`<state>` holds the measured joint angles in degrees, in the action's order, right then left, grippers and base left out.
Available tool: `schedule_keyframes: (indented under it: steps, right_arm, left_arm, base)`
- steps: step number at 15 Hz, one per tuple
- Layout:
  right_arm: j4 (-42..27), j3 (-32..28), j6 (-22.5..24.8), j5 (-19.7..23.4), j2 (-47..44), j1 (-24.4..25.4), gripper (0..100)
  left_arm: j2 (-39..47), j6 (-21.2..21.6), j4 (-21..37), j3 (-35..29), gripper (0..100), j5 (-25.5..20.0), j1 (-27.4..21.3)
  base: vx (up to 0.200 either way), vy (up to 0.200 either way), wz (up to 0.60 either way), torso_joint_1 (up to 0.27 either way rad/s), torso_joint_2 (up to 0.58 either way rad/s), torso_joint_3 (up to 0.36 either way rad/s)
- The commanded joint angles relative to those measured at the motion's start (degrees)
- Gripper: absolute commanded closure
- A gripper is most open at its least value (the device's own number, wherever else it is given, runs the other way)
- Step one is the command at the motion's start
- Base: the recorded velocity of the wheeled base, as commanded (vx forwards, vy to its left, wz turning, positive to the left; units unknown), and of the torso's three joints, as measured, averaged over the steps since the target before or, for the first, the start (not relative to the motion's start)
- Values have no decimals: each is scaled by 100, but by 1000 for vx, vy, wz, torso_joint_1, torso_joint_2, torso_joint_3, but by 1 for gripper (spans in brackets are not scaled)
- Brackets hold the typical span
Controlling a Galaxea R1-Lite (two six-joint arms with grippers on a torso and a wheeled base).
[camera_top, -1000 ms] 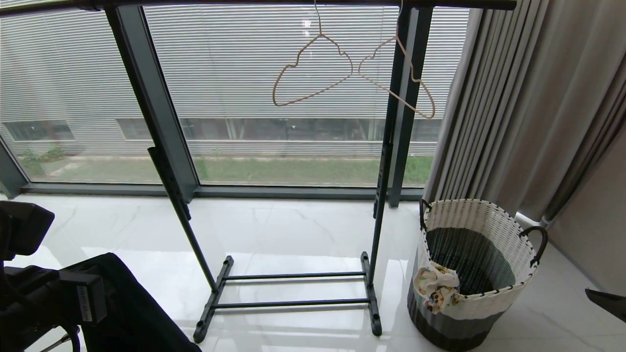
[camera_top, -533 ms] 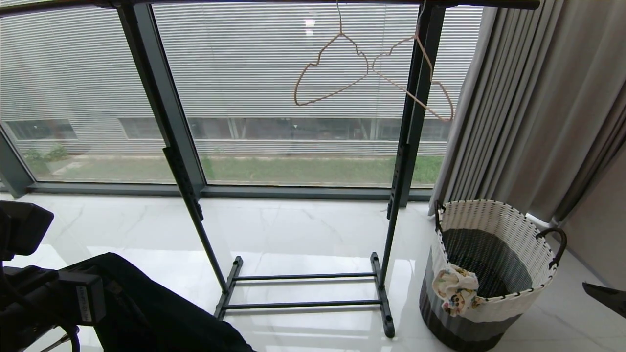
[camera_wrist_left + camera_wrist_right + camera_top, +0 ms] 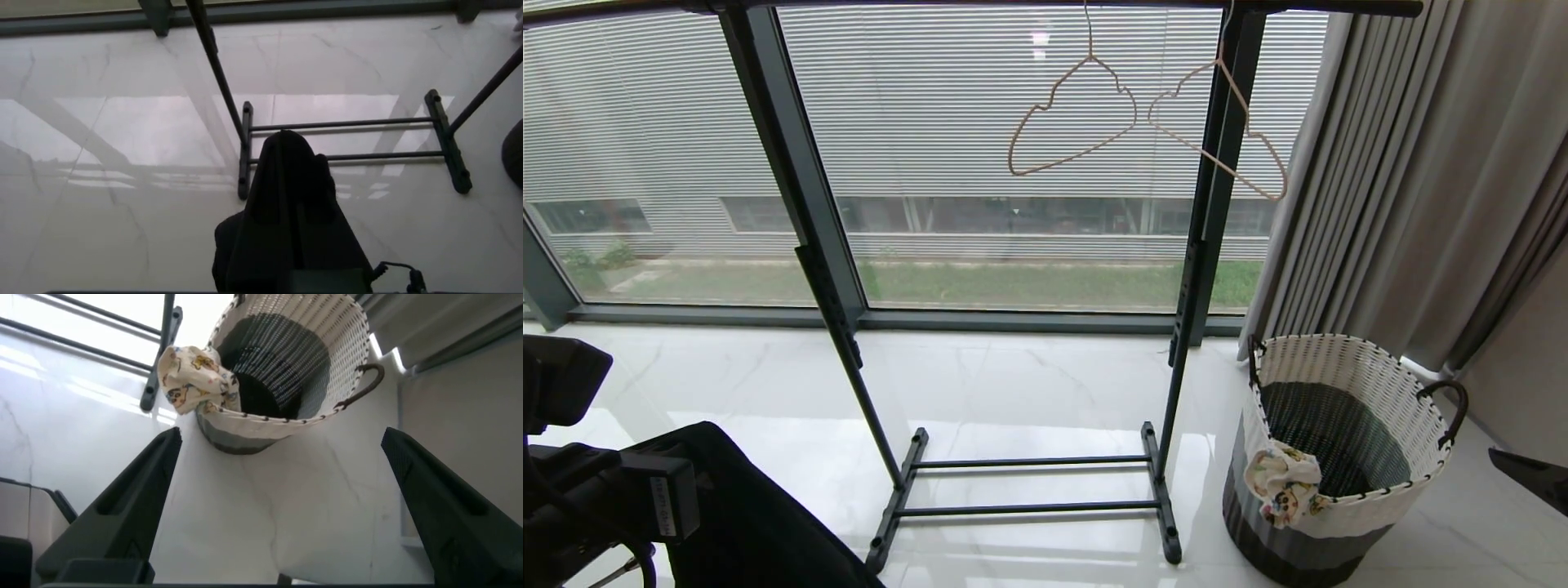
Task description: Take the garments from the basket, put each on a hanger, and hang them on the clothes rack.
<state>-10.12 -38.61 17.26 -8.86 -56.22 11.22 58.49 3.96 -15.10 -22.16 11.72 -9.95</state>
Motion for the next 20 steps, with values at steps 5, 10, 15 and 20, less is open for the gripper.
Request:
schedule_keyframes:
  steps: [5,10,15,20]
  right_arm:
    - [80,2,-188,7,-11,3,0]
    - [80,2,-179,16,-20,3,0]
    - [80,2,-179,34,-29,3,0]
    - [80,2,-179,51,-38,12,0]
  left_arm:
    - [-31,-1,-1,1,100,15,19]
    - [-31,-1,-1,1,100,15,54]
    - [-22,-1,-1,1,100,6,54]
    - [-22,-1,-1,19,100,6,54]
  base:
    - [0,0,0,92,-253,-162]
    - [0,0,0,178,-455,-274]
    - [0,0,0,207,-487,-279]
    - [0,0,0,227,-513,-281]
